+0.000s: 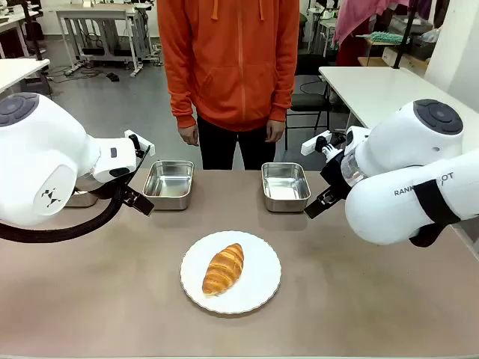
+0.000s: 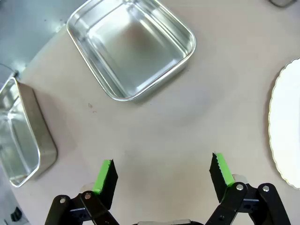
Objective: Place the bread in the container.
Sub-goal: Place the Butter Roll into the Airtight Container indicated by the human.
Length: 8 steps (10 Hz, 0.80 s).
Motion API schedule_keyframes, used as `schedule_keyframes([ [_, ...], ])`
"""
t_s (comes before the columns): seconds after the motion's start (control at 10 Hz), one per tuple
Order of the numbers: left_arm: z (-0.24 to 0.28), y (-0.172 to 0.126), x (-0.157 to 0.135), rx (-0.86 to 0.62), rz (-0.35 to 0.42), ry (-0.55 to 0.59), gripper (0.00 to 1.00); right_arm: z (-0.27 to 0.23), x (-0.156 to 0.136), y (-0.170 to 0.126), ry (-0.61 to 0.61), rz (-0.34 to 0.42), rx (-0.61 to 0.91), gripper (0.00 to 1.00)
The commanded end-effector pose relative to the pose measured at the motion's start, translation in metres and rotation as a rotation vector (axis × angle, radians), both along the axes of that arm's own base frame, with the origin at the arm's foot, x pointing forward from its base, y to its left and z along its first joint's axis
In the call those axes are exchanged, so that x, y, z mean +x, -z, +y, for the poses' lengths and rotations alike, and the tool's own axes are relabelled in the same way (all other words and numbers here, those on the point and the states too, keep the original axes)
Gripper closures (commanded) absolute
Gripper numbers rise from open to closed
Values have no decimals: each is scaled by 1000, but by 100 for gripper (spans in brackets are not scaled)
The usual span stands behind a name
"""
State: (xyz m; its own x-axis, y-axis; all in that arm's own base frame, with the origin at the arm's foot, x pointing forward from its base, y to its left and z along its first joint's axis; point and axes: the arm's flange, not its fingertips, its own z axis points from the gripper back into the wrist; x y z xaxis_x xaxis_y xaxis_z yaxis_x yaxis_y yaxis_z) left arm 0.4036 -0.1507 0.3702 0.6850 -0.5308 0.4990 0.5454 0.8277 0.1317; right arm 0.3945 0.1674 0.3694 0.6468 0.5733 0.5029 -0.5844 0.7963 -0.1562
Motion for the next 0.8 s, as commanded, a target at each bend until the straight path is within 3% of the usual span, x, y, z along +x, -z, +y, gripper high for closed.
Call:
schedule_keyframes([
  [0.0,0,0,0,0,0,0,0,0,0,0,0,0,0,0],
  [0.7,0,0,0,0,0,0,0,0,0,0,0,0,0,0],
])
